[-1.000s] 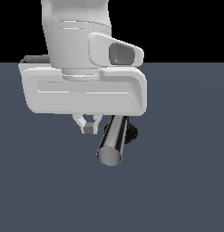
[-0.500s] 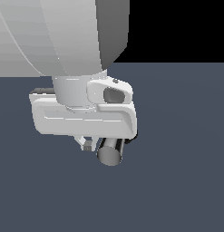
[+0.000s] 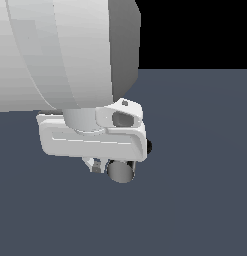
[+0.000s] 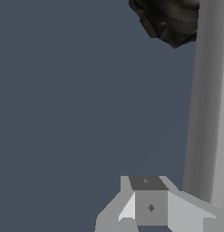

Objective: Turn on the faucet by rotating a designated handle.

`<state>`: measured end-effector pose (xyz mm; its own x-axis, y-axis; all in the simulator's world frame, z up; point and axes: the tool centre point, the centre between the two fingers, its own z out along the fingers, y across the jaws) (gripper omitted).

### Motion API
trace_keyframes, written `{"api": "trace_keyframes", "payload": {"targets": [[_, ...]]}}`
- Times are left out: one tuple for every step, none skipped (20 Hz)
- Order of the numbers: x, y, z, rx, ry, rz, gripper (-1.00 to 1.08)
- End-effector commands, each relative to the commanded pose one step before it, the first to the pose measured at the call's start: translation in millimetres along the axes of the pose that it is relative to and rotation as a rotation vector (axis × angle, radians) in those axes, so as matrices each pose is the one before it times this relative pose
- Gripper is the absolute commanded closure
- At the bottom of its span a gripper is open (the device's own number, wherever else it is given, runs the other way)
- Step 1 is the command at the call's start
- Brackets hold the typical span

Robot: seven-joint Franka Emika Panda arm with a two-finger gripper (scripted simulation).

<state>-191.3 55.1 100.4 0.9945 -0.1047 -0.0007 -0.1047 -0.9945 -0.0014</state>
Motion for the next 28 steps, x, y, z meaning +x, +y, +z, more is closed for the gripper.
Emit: {"api": "trace_keyframes", "payload": {"targets": [[0.6, -0.21, 1.37, -0.00002, 0.00055, 0.00079, 1.08], [0.0, 0.0, 0.0, 0.0, 0.0, 0.0, 1.08], [0.0, 0.0, 0.0, 0.0, 0.0, 0.0, 1.08], [0.0, 0.0, 0.0, 0.0, 0.0, 0.0, 1.08], [-0.15, 0.08, -0.21, 0.0, 0.0, 0.0, 1.08], [0.31, 4.39, -0.01, 0.0, 0.0, 0.0, 1.08], [0.31, 4.4, -0.01, 0.0, 0.0, 0.0, 1.08], [0.31, 4.41, -0.01, 0.0, 0.0, 0.0, 1.08], [0.31, 4.42, 0.0, 0.0, 0.0, 0.0, 1.08], [0.31, 4.44, 0.0, 0.0, 0.0, 0.0, 1.08], [0.32, 4.45, 0.0, 0.0, 0.0, 0.0, 1.08], [0.32, 4.46, 0.0, 0.0, 0.0, 0.0, 1.08], [0.32, 4.47, 0.0, 0.0, 0.0, 0.0, 1.08], [0.32, 4.48, 0.0, 0.0, 0.0, 0.0, 1.08], [0.32, 4.49, 0.0, 0.0, 0.0, 0.0, 1.08], [0.32, 4.49, 0.0, 0.0, 0.0, 0.0, 1.08], [0.34, 4.42, 0.07, -0.00045, -0.00015, -0.0001, 1.08], [0.33, 4.51, 0.0, 0.0, 0.0, 0.0, 1.08], [0.33, 4.51, 0.0, 0.0, 0.0, 0.0, 1.08], [0.33, 4.52, 0.0, 0.0, 0.0, 0.0, 1.08], [0.33, 4.52, 0.0, 0.0, 0.0, 0.0, 1.08], [0.33, 4.53, 0.0, 0.0, 0.0, 0.0, 1.08], [0.33, 4.53, 0.0, 0.0, 0.0, 0.0, 1.08], [0.34, 4.53, 0.0, 0.0, 0.0, 0.0, 1.08], [0.34, 4.54, 0.0, 0.0, 0.0, 0.0, 1.08], [0.34, 4.54, 0.0, 0.0, 0.0, 0.0, 1.08], [0.34, 4.54, 0.0, 0.0, 0.0, 0.0, 1.08], [0.34, 4.54, 0.0, 0.0, 0.0, 0.0, 1.08]]}}
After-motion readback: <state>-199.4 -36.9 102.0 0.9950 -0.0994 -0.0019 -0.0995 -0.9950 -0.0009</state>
